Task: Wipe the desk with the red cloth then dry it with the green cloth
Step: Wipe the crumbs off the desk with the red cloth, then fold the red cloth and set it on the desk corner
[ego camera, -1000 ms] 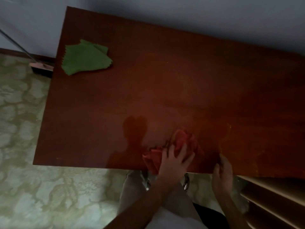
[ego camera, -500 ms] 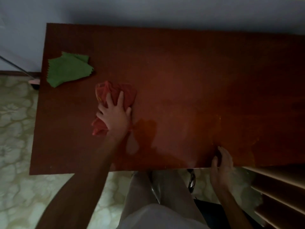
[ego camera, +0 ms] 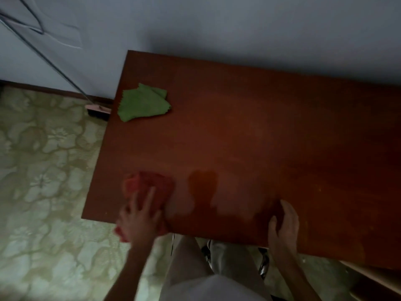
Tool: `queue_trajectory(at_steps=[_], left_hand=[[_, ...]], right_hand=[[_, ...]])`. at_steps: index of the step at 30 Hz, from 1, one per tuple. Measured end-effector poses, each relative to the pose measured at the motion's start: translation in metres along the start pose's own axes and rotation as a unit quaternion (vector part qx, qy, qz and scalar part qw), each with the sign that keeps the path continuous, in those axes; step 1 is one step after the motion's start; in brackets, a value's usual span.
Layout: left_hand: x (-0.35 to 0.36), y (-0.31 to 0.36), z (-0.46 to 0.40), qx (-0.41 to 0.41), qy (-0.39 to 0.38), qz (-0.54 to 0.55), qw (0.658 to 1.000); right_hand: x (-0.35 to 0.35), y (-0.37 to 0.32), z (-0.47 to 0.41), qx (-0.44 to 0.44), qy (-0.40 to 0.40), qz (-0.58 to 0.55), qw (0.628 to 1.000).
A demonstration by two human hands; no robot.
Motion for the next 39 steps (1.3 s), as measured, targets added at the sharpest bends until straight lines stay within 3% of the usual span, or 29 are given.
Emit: queue_trajectory(at_steps=[3,6,9,12,14,16,18,19,20,24,27,29,31,34,35,36,39], left_hand=[[-0.009,-0.146,-0.029,-0.202,0.013,0.054,0.978],[-0.02,-0.24,-0.053,-0.264,0.014,0.098,0.959],[-0.041,-0.273,-0.071,-0.263,0.056,0.132,0.954],[-0.075,-0.222,-0.087,-0.11,0.112,0.141,0.977],[-0.089,-0.167,-0.095,0.02,0.096,0.155,0.983],[-0.098,-0.101,-0.092,0.162,0.069,0.15,0.973],[-0.107,-0.041,-0.086,0.286,0.058,0.115,0.95],[-0.111,-0.018,-0.086,0.333,0.065,0.091,0.936],[-0.115,-0.002,-0.088,0.364,0.078,0.069,0.926],[-0.142,0.015,-0.108,0.399,0.128,0.074,0.905],[-0.163,0.009,-0.144,0.401,0.146,0.169,0.888],[-0.179,0.0,-0.168,0.357,0.153,0.245,0.888],[-0.178,-0.015,-0.202,0.257,0.059,0.415,0.871],[-0.142,-0.04,-0.257,0.044,-0.08,0.683,0.725],[-0.126,-0.042,-0.275,-0.045,-0.135,0.716,0.683],[-0.116,-0.038,-0.288,-0.103,-0.197,0.709,0.67],[-0.128,-0.005,-0.325,-0.064,-0.282,0.706,0.646]], right_hand=[[0.025,-0.034,-0.004,-0.01,0.0,-0.001,1.0],[0.057,-0.07,-0.013,-0.007,0.007,-0.012,1.0],[0.099,-0.113,-0.02,-0.003,-0.016,-0.03,0.999],[0.153,-0.151,-0.025,0.049,-0.101,-0.114,0.987],[0.197,-0.174,-0.016,0.161,-0.196,-0.26,0.932],[0.243,-0.199,0.004,0.303,-0.323,-0.393,0.806],[0.27,-0.237,0.02,0.365,-0.419,-0.482,0.678],[0.275,-0.255,0.021,0.371,-0.439,-0.515,0.636],[0.276,-0.267,0.016,0.363,-0.446,-0.529,0.624],[0.273,-0.285,-0.018,0.309,-0.43,-0.471,0.706],[0.276,-0.304,-0.043,0.288,-0.399,-0.474,0.73],[0.283,-0.323,-0.061,0.267,-0.394,-0.48,0.737],[0.292,-0.339,-0.082,0.25,-0.388,-0.487,0.741],[0.306,-0.353,-0.117,0.243,-0.361,-0.525,0.731],[0.31,-0.358,-0.128,0.237,-0.354,-0.543,0.724],[0.314,-0.362,-0.139,0.232,-0.348,-0.559,0.716],[0.324,-0.369,-0.175,0.217,-0.327,-0.6,0.697]])
Point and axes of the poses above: each hand's wrist, its own z-axis away from the middle knuckle, its own x-axis out of the palm, y = z × x, the point moved 9 cm from there along -z, towards the middle knuckle, and after that the axes turned 12 degrees about -z, right-handed, at the moved point
